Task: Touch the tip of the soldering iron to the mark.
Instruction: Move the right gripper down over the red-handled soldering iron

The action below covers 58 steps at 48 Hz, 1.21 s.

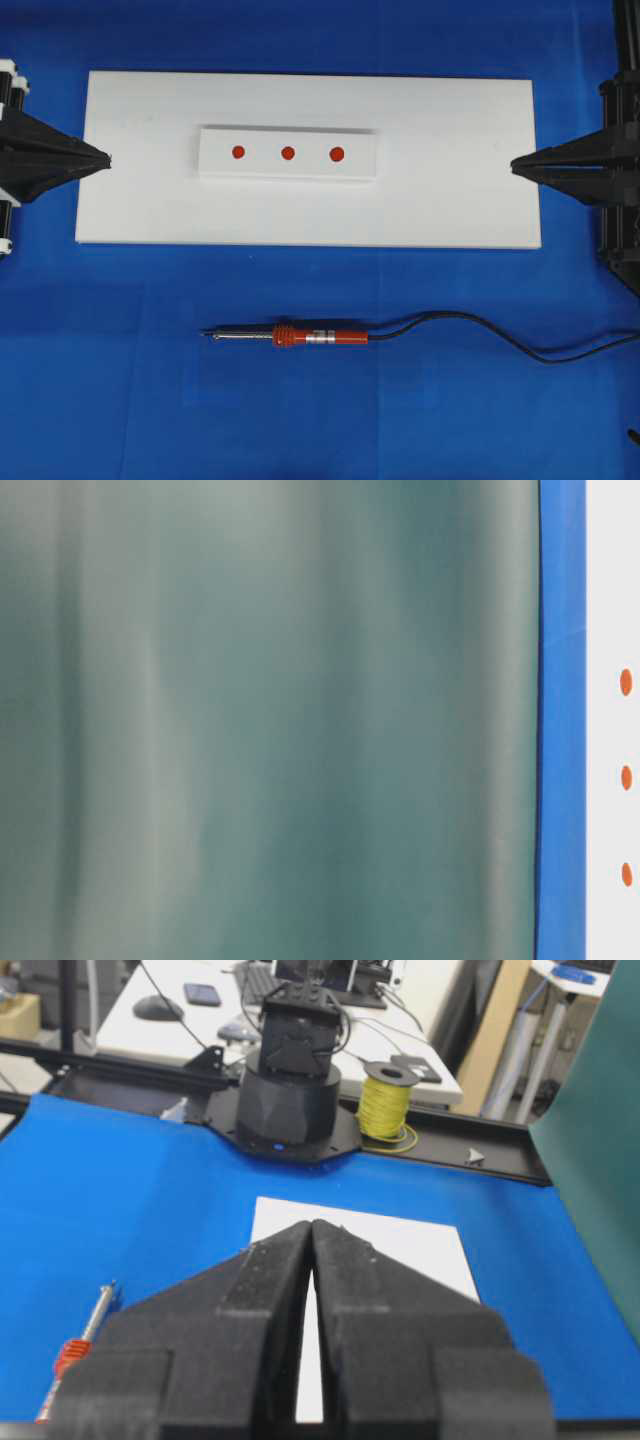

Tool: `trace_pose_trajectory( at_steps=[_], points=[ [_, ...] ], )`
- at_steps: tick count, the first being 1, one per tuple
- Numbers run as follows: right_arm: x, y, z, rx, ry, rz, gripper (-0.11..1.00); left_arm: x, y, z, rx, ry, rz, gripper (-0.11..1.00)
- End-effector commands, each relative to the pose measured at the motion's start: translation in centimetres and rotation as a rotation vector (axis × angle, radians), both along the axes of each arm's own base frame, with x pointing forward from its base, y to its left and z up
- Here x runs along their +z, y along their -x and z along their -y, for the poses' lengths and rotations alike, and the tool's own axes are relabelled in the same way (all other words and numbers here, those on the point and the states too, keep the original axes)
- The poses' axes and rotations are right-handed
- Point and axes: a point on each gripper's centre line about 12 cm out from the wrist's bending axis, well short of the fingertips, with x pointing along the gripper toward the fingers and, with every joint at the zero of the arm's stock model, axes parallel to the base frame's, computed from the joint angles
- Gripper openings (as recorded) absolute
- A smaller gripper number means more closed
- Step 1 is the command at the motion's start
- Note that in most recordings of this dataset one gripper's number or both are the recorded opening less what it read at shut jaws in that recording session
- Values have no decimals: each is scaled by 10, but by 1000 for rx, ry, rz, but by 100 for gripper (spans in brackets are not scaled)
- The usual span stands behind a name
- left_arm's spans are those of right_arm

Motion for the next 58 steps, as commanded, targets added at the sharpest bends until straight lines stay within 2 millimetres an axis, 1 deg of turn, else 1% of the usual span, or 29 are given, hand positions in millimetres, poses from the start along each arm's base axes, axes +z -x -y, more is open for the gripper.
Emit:
trace_pose_trajectory(
  at_steps=[1,7,13,20,28,31,35,38,41,46,48,50,52,55,58],
  points=[
    [3,-4,0,1,-8,0,0,4,-2,2,-11,0,8,0],
    [-2,-8,0,1,-7,-54,-6,5,-2,3,-17,0,11,0],
    [-3,-12,-1,3,-17,-74,-6,5,-1,3,-17,0,11,0],
    [-6,-22,-3,14,-51,-94,-6,3,-2,3,-17,0,2,0],
    [-16,-38,-9,39,-72,-144,-5,1,-2,3,-17,0,-5,0],
    [-20,-45,-13,54,-78,-162,-3,1,-2,3,-17,0,-5,0],
    [-23,-55,-19,71,-90,-186,7,1,-2,3,-17,0,-5,0],
    [-26,-65,-24,86,-99,-215,21,1,-2,3,-17,0,-5,0],
    [-29,-76,-27,93,-110,-244,37,0,-2,3,-16,1,-8,0],
    [-39,-94,-32,95,-131,-319,70,-1,-2,3,-18,0,-9,0],
    [-44,-101,-33,93,-138,-353,81,-1,-2,3,-17,1,-8,0],
    [-49,-109,-35,92,-139,-387,90,-1,-2,3,-17,1,-9,0],
    [-55,-116,-36,90,-144,-418,91,-1,-2,3,-17,1,-11,0],
    [-62,-130,-41,92,-150,-468,87,-1,-2,3,-17,1,-11,0],
    [-68,-141,-45,96,-154,-510,86,-2,-2,3,-17,1,-11,0]
  ],
)
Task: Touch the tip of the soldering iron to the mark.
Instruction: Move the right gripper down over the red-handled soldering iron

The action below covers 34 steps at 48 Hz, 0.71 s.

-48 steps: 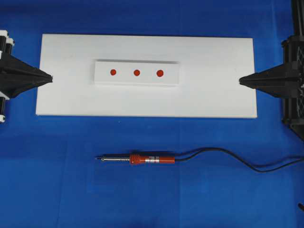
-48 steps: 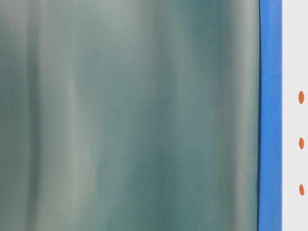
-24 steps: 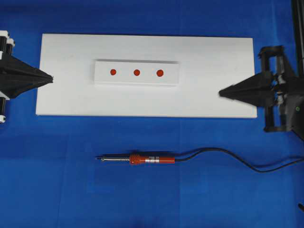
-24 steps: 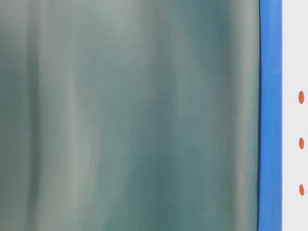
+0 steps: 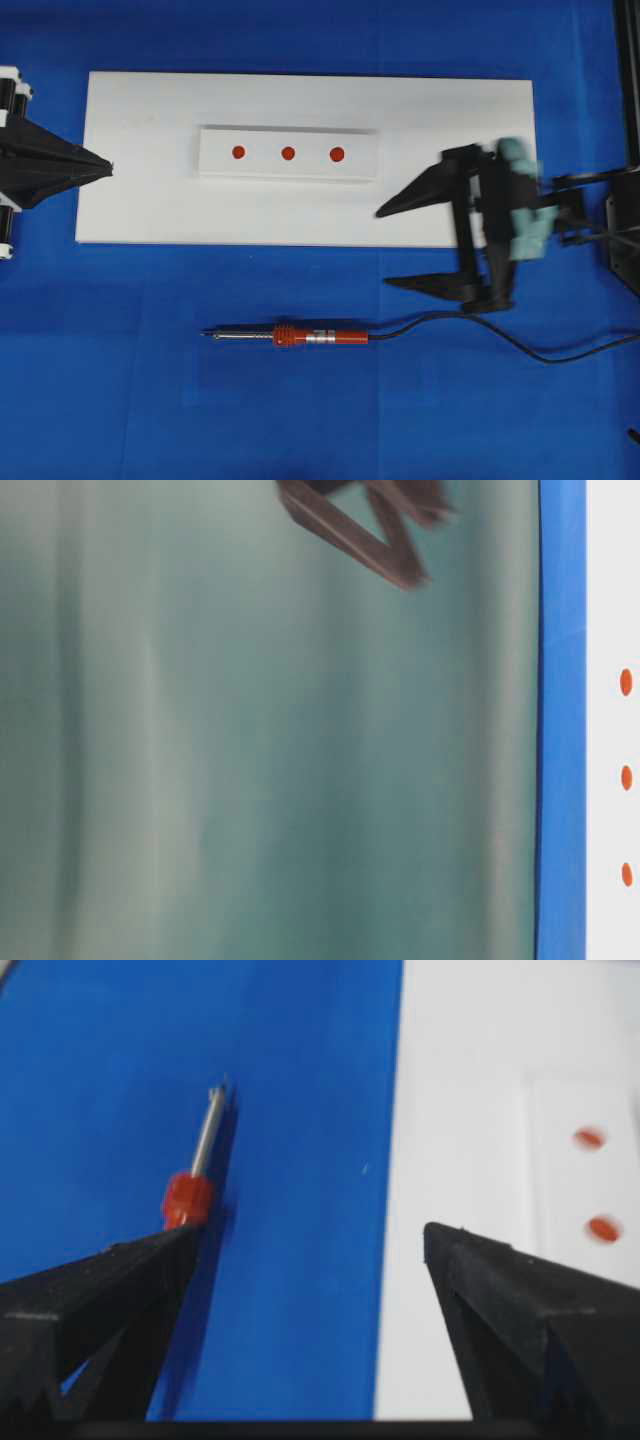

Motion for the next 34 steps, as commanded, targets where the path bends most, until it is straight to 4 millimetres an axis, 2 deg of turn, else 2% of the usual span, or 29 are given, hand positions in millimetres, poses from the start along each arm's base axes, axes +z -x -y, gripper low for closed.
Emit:
trace_pose_trajectory(
  at_steps=[1,10,21,34],
  points=[
    [3,-20,-8,11,-5,-24,86,3,-2,1,-3,-1,8,0],
    [-20,-47,-21,23,-20,-113,86,2,-1,0,-2,-1,6,0],
    [-59,-73,-39,25,-54,-207,86,0,-1,1,-3,-1,2,0],
    [-91,-92,-58,23,-99,-247,86,-1,-1,1,-4,0,-2,0]
  ],
)
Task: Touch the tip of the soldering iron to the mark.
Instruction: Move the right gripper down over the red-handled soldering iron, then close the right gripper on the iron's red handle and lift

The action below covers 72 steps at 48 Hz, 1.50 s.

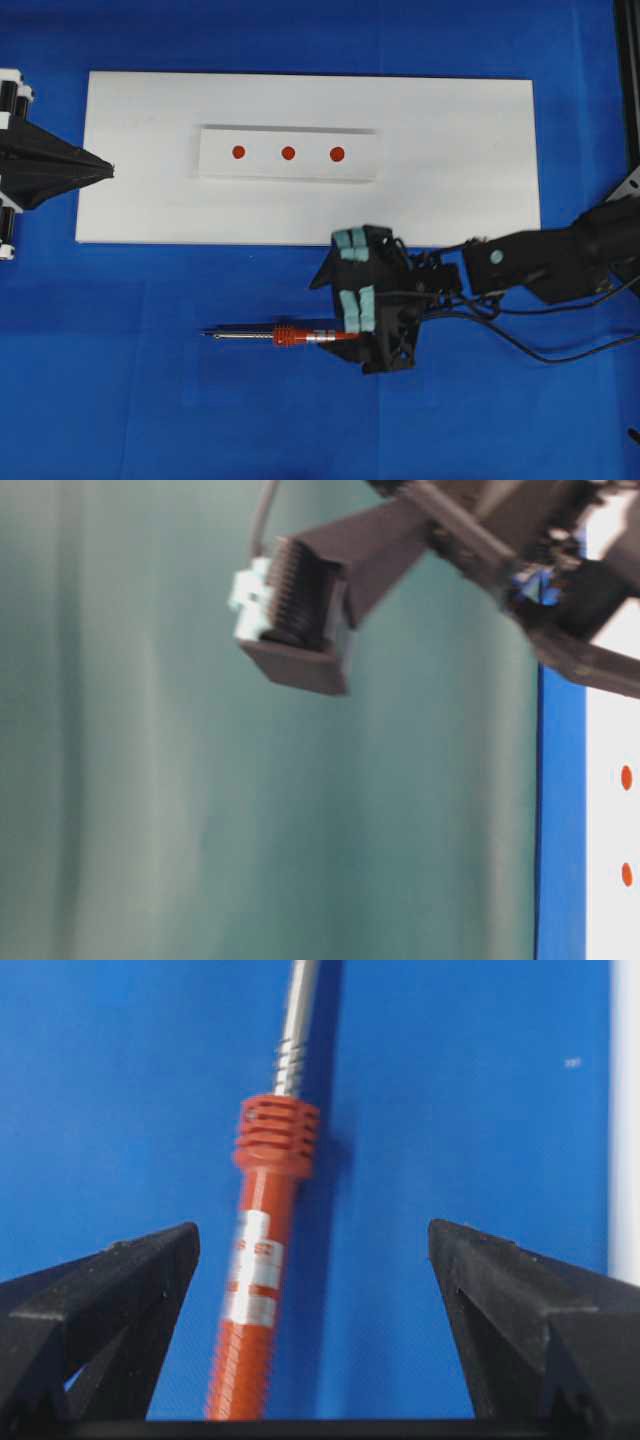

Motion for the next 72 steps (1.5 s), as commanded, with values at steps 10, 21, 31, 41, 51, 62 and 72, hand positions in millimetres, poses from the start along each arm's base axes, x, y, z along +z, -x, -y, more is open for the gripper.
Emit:
trace_pose_trajectory(
  at_steps=[10,21,31,41,51,62,72],
  points=[
    [-10,-21,-16,-23,-57,38,86,3,-2,0,-2,0,9,0],
    [-23,-24,-16,-63,-86,13,85,3,-1,0,-2,2,11,0],
    [-25,-22,-21,-59,-92,8,63,2,-1,0,-2,2,8,0],
    [-33,-21,-22,-59,-89,-2,11,2,-1,0,-1,2,8,0],
    [-31,-23,-22,-59,-92,11,6,2,-1,0,-2,2,8,0],
    [-18,-23,-22,-57,-99,31,6,2,-1,0,-2,3,8,0],
    [23,-16,-19,-43,-101,36,6,2,-1,0,-2,3,8,0]
  ],
)
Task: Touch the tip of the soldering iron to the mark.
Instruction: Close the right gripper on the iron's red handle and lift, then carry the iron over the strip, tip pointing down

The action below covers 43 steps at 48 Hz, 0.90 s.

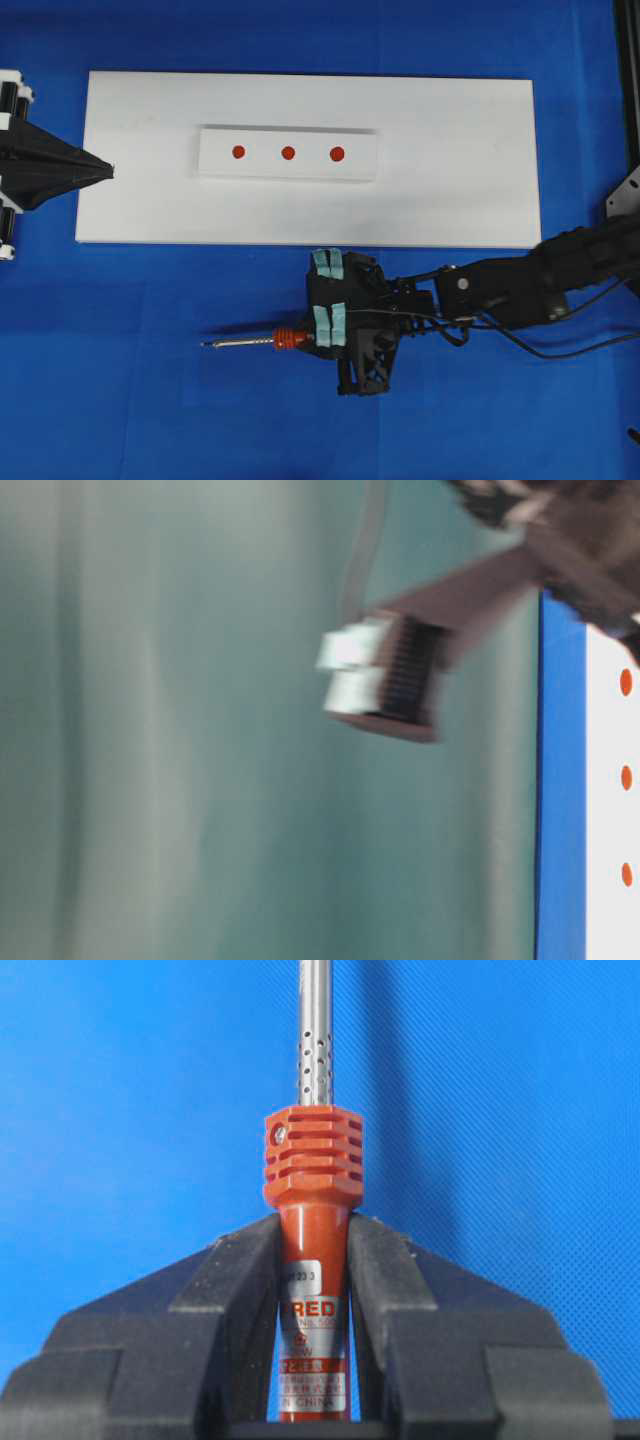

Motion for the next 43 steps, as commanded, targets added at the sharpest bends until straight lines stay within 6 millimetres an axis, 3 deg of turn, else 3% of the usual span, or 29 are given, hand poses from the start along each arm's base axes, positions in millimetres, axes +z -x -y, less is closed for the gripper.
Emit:
trace_pose_trajectory(
  at_steps=[1,18,24,43],
  points=[
    [40,-1,2,5,-13,54,6,4,-1,1,-4,0,12,0],
    [123,22,5,62,22,49,6,5,-1,1,-4,2,15,0],
    [144,28,7,79,48,37,6,5,-1,1,-4,2,15,0],
    [148,27,10,98,108,31,6,4,-1,1,-5,25,12,0]
  ],
)
